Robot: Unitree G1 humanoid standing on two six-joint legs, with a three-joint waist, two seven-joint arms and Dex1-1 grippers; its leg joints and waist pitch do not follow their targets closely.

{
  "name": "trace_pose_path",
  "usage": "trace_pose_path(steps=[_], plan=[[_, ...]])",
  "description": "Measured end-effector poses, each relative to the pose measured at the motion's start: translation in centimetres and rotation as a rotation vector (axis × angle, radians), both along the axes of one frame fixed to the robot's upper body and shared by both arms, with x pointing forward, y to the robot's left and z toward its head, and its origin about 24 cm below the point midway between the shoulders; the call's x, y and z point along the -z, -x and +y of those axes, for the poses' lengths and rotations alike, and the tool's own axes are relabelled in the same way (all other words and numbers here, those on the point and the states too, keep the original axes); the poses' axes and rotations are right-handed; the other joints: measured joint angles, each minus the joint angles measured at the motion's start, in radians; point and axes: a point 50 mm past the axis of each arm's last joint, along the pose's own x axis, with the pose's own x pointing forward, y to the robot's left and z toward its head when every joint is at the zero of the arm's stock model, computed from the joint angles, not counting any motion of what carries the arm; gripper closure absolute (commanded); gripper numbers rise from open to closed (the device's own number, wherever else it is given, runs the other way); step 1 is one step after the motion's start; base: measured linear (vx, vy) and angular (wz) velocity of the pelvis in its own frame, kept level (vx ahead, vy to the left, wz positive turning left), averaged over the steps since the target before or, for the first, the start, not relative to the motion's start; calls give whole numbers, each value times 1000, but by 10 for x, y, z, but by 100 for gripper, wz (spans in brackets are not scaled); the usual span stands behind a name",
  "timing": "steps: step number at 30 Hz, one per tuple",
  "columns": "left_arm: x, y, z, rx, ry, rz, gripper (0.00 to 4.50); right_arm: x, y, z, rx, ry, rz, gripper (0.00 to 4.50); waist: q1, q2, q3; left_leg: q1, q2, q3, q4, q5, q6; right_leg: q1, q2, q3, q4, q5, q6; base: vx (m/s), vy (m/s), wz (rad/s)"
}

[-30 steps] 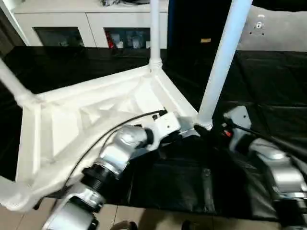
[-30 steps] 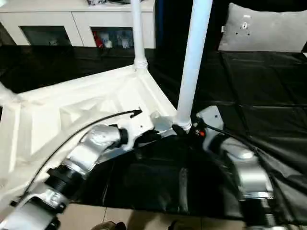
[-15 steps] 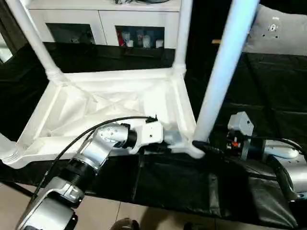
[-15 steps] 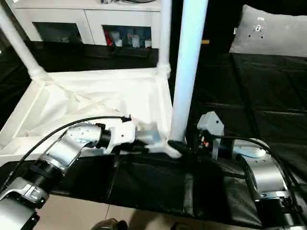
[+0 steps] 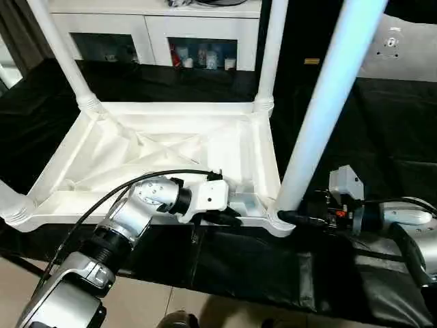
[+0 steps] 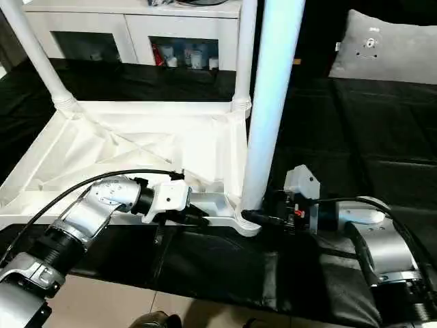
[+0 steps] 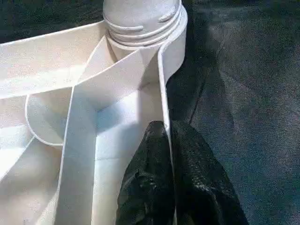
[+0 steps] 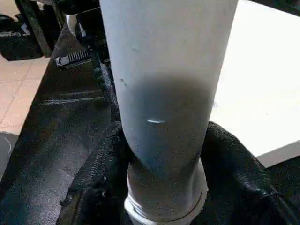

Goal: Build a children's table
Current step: Rotate leg to tighten

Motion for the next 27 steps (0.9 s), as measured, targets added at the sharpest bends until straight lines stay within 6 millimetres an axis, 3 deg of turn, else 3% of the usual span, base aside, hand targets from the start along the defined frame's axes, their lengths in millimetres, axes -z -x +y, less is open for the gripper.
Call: trace_pose_path(steps=[12,17,19,22,27], plan=[[2,-1,-1,-47,23,67,450,5,1,6,41,-34,63,262,5,0,0,2,0,0,3,-2,-4,1,0,1,4,0,0,0,0,0],[4,-8,-1,-199,41,88,450,9,-10,21,234,-57,73,262,-20,0,-1,7,-1,0,3,-1,-8,4,0,2,3,-4,6,0,0,0],[5,-14,-5,-319,49,80,450,12,-23,35,399,-88,60,262,-45,-2,0,12,-1,0,3,0,-10,5,0,2,3,-4,7,0,0,0],[6,-18,-20,-451,81,85,450,12,-36,42,581,-74,42,262,-70,-3,1,13,-2,0,1,0,-10,7,-1,2,-4,-5,8,0,0,0],[7,-18,-59,-623,151,111,450,9,-51,47,853,-48,6,262,-80,-4,2,12,-3,0,1,0,-10,8,-1,2,-11,-5,8,0,0,0]])
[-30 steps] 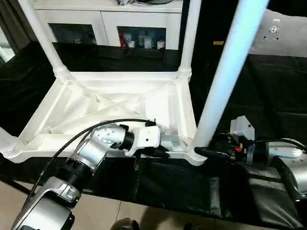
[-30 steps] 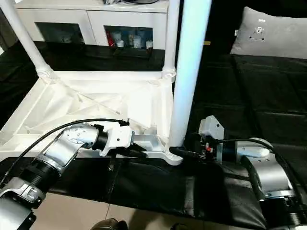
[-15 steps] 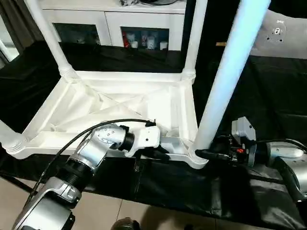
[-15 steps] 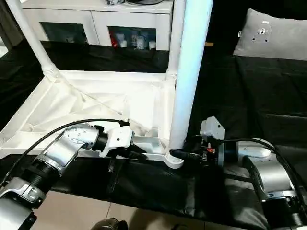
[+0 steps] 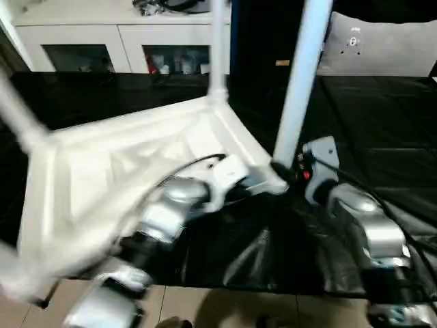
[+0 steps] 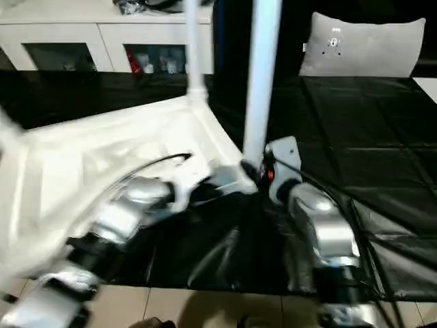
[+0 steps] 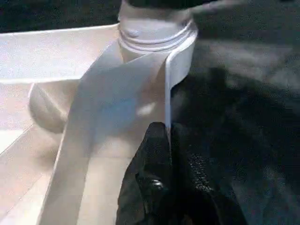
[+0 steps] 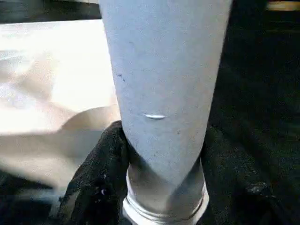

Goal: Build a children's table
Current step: Rotate leg to tighten

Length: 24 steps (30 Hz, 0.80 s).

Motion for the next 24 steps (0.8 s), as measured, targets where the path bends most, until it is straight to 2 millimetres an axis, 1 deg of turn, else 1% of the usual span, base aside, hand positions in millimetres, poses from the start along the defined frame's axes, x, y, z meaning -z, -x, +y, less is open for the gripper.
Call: trace_pose_path(steps=[1,3,6,7,10,13,15,16,17,19,20,21,22,24], plan=[[0,1,-7,-14,4,0,450,0,-1,-1,28,5,-5,262,1,1,-1,0,-1,0,-2,0,0,0,0,1,-1,0,0,0,0,0],[-1,2,-11,-22,3,-5,450,0,-1,-2,54,-15,-11,192,5,3,-2,0,-2,0,-5,0,0,0,0,2,-1,0,0,0,0,0],[-1,2,-11,-20,-1,-10,450,0,0,0,57,-46,-18,186,10,4,-2,1,-2,0,-9,0,0,0,0,2,-1,0,0,0,0,0],[-1,1,-10,-21,-2,-13,450,0,0,0,57,-56,-20,155,10,4,-2,1,-2,0,-10,0,0,0,0,2,-1,0,0,0,0,0],[-3,1,-8,-14,-12,-23,450,-2,1,1,46,-75,-29,136,10,5,-2,1,-2,0,-11,0,0,-1,1,1,-1,1,0,0,0,0],[-3,0,-2,9,-32,-46,450,-1,3,-2,5,-79,-48,97,10,5,-1,-1,-2,0,-11,0,0,-2,1,1,-1,3,1,0,0,0],[-4,0,3,41,-44,-71,450,-1,6,-4,-36,-84,-59,97,11,5,-1,-2,-1,0,-13,0,0,-3,1,1,-1,4,1,0,0,0],[-4,-1,6,51,-49,-80,450,-1,8,-6,-56,-85,-65,68,12,5,-1,-2,-1,0,-14,0,0,-4,1,1,0,5,1,0,0,0],[-4,-1,9,59,-54,-88,450,-1,8,-7,-70,-84,-68,68,13,5,-1,-2,-1,0,-15,0,0,-4,1,1,1,5,0,0,0,0],[-5,-3,17,90,-68,-104,450,-2,11,-14,-142,-57,-72,55,16,5,-1,-2,-1,0,-16,0,0,-5,1,1,3,8,-4,0,0,0],[-5,-4,21,92,-75,-109,450,-3,12,-16,-160,-56,-72,37,16,5,-1,-2,-1,0,-16,0,0,-6,1,0,3,7,-4,0,0,0],[-6,-5,24,98,-82,-116,450,-3,13,-17,-182,-52,-72,37,16,5,-1,-3,-1,0,-16,0,0,-7,1,0,4,7,-3,0,0,0],[-7,-5,27,113,-88,-120,450,-3,15,-18,-218,-43,-72,16,16,5,-1,-5,-1,0,-16,0,0,-9,1,0,5,7,-3,0,0,0],[-9,-5,33,147,-97,-129,450,-2,19,-23,-278,-20,-61,12,17,5,-1,-11,0,0,-16,0,0,-14,1,0,6,7,-3,0,0,0]])
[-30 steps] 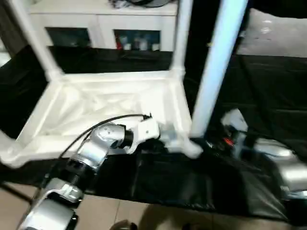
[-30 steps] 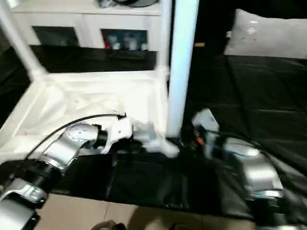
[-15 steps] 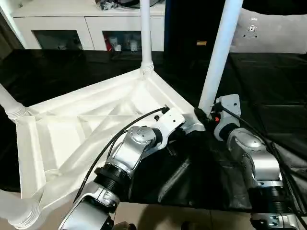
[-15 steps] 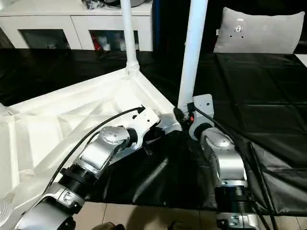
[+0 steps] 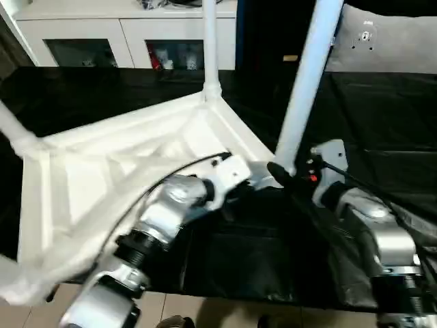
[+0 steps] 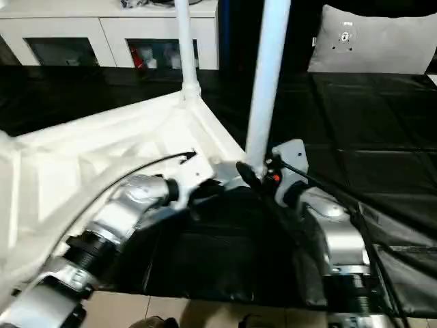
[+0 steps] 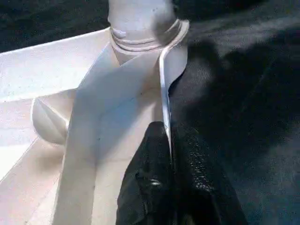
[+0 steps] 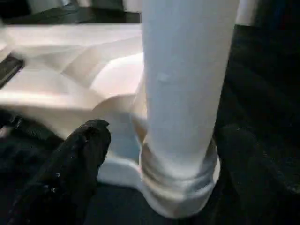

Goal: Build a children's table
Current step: Rotate leg to tighten

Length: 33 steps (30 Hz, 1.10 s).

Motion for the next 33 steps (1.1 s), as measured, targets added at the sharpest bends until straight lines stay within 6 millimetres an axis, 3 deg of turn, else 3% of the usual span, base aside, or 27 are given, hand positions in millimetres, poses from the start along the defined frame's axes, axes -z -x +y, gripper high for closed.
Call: trace_pose_path(steps=[5,12,13,19,27,33], plan=[[-1,4,25,129,-42,24,450,-4,9,-19,-160,46,25,6,7,0,0,-1,1,0,1,3,5,-1,0,-1,1,0,-1,0,0,0],[-1,15,32,343,-96,25,450,-8,18,-19,-370,93,33,6,41,-1,0,-1,1,0,7,0,0,2,0,0,2,0,-1,0,0,0],[0,16,32,365,-97,30,450,-8,19,-18,-405,96,39,32,46,-2,0,-1,1,0,7,0,0,2,0,1,2,1,-1,0,0,0],[1,19,34,427,-98,48,450,-7,25,-16,-524,83,73,83,51,-4,0,-1,1,0,9,0,0,3,0,1,3,1,-1,0,0,0],[2,20,35,455,-85,66,450,-6,28,-14,-572,75,100,139,53,-4,0,-1,1,0,9,0,0,3,0,0,4,1,-1,0,0,0],[2,21,36,468,-85,77,450,-5,28,-13,-576,72,105,206,55,-4,0,-1,1,0,9,0,0,3,0,0,4,1,-1,0,0,0]])
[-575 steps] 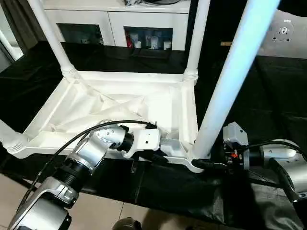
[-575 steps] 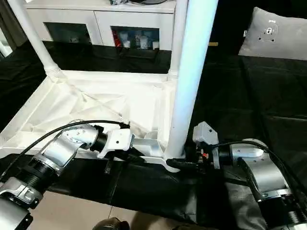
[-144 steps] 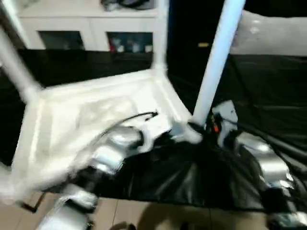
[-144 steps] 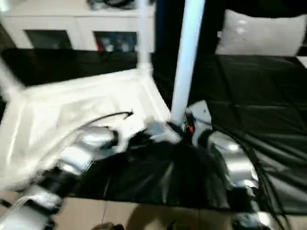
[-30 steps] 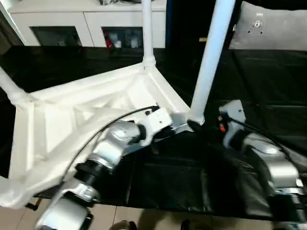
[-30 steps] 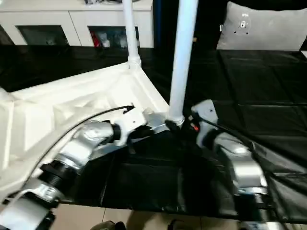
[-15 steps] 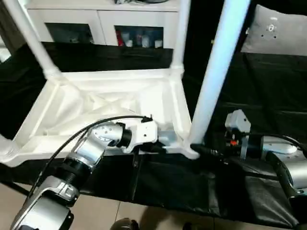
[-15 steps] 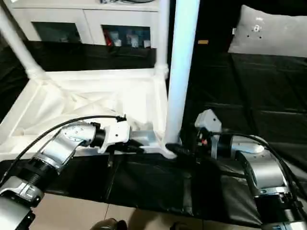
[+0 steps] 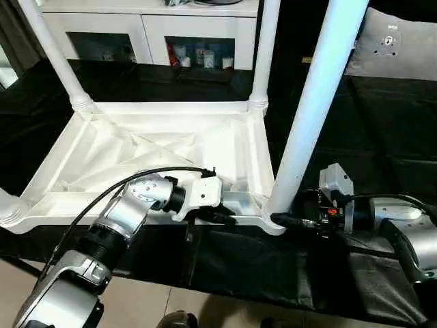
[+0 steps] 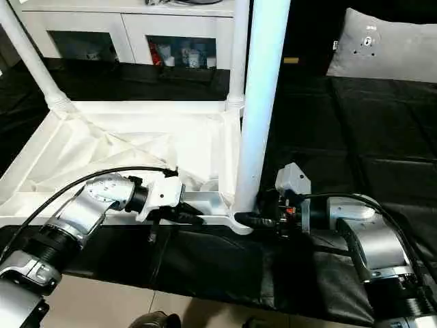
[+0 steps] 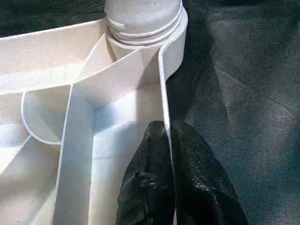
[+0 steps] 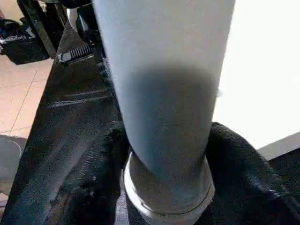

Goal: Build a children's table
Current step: Rotate leg to tighten

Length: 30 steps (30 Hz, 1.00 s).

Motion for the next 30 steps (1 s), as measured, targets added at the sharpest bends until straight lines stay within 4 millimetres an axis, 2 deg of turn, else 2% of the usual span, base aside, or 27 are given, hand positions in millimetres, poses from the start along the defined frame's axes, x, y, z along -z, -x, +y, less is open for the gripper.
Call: trace_pose_path(steps=[5,11,15,18,19,21,25,27,29,30], plan=[[0,0,0,7,-1,6,450,1,1,0,9,-13,17,246,1,0,0,0,0,0,0,0,0,1,0,0,0,0,0,0,0,0],[0,-2,-4,-63,20,43,450,6,4,6,115,-58,47,257,4,0,0,2,0,0,0,0,0,2,0,0,0,0,0,0,0,0],[2,-9,-8,-221,45,95,450,10,-4,17,302,-71,40,257,-12,0,0,8,0,0,1,1,-1,6,0,1,-1,-3,5,0,0,0],[6,-14,-21,-364,79,119,450,13,-16,26,504,-73,11,257,-39,-1,2,15,-2,1,0,1,-2,12,-1,1,-5,-6,9,0,0,0],[7,-17,-32,-438,96,117,450,13,-25,29,617,-71,-2,257,-52,0,3,15,-3,0,1,1,-1,13,-2,1,-7,-6,9,0,0,0],[5,-19,-45,-487,114,116,450,11,-31,29,701,-53,-14,257,-65,2,4,15,-4,0,-2,1,-1,13,-2,0,-17,-6,9,0,0,0],[6,-18,-72,-575,148,111,450,9,-41,29,862,-43,-40,257,-76,3,4,13,-6,0,-3,0,-1,14,-2,0,-25,-6,9,0,0,0],[5,-18,-76,-590,150,104,450,10,-42,29,894,-54,-46,257,-74,4,4,12,-7,0,-5,0,-1,13,-2,2,-25,-6,9,0,0,0],[5,-18,-77,-591,150,100,450,9,-42,30,905,-66,-49,189,-71,4,4,13,-7,0,-8,1,-1,13,-2,2,-25,-6,9,0,0,0],[4,-18,-77,-590,149,96,450,9,-42,30,909,-76,-48,189,-69,4,4,13,-7,0,-9,1,-1,13,-2,2,-25,-5,9,0,0,0]])
